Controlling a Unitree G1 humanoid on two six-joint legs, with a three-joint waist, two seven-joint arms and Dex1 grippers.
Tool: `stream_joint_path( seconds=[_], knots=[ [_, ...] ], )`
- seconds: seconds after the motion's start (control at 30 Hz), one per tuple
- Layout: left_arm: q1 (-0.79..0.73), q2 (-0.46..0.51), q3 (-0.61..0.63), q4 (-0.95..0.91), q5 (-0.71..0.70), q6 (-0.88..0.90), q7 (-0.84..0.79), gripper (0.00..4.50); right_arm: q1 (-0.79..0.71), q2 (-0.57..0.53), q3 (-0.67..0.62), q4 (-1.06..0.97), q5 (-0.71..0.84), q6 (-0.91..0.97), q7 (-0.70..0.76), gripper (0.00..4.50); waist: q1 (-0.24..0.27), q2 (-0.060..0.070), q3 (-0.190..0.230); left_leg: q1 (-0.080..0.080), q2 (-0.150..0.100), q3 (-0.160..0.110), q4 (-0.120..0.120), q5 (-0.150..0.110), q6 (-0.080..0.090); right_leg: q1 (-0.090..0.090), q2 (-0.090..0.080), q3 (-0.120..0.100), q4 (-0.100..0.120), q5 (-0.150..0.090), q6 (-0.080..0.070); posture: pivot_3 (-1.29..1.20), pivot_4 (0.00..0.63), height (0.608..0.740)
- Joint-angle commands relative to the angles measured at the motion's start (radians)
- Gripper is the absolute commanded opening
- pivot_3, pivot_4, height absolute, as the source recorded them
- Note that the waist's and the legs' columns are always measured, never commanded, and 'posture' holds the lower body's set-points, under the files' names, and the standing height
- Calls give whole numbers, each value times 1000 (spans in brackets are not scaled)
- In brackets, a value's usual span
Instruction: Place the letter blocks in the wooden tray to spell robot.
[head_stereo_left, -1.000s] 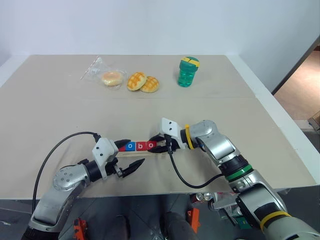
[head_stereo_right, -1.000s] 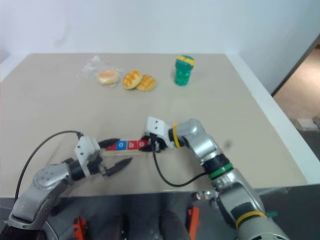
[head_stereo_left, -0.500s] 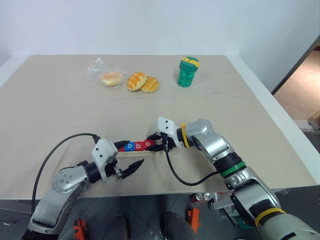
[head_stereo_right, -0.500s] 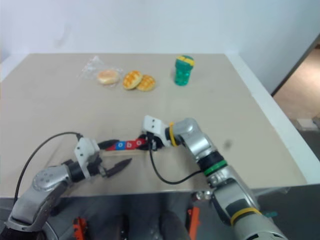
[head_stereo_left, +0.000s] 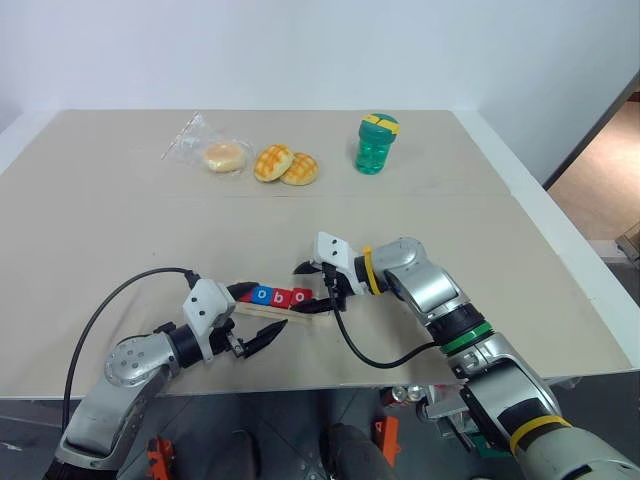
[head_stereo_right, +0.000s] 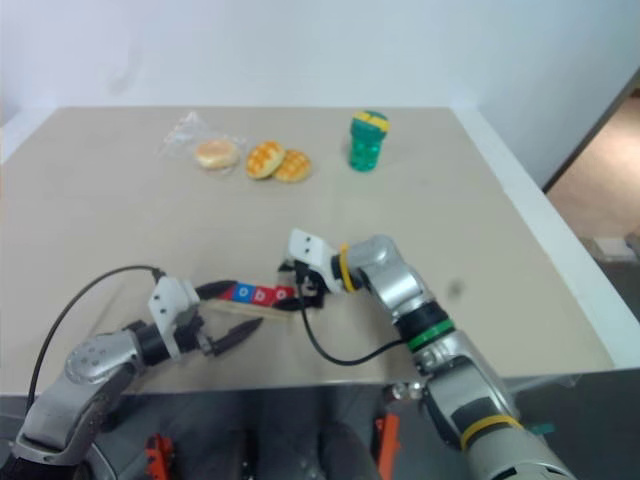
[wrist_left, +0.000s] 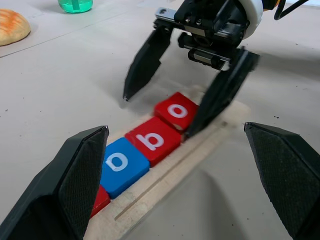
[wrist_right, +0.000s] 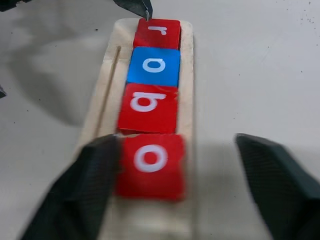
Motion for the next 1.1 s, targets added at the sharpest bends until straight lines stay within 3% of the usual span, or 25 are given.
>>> stream_joint_path(
  seconds=[0.03, 0.27, 0.53, 0.73, 0.9, 1.1],
  knots=[
    [-6, 4, 7, -28, 1, -13, -4, 4500, -20, 6, -10, -11, 1, -6, 2, 4376, 0, 0, 0, 0, 0, 0, 0, 0, 0, 0, 0, 0, 0, 0, 0, 0, 150, 740],
    [0, 10, 9, -29, 3, -15, -10, 4500, -29, 13, -50, -50, 24, 11, -27, 4376, 0, 0, 0, 0, 0, 0, 0, 0, 0, 0, 0, 0, 0, 0, 0, 0, 150, 740],
    [-6, 19, 7, -24, 1, -23, -40, 4500, 11, -17, -109, -290, 103, 185, -50, 4376, 0, 0, 0, -1, 0, 0, 0, 0, 0, -1, 0, 0, 0, 0, 0, 0, 150, 740],
    [-14, 22, 11, -26, -11, -15, -64, 4500, 74, -25, -193, -413, 146, 295, -174, 4376, 0, 0, 0, -1, 0, 0, 0, 0, 0, -1, 0, 0, 0, 0, 0, 0, 150, 740],
    [-10, 25, 14, -29, -20, -10, -75, 4500, 147, -8, -265, -424, 151, 334, -320, 2960, 0, 0, 0, -1, 0, 0, 0, 0, 0, -1, 0, 0, 0, 0, 0, 0, 150, 740],
    [-7, 27, 18, -27, -23, -11, -78, 4500, 245, 52, -271, -465, 137, 335, -485, 774, -3, 0, 0, -1, 0, 1, -1, 0, 0, -2, 0, 1, 0, 0, 0, 0, 150, 740]
  ],
)
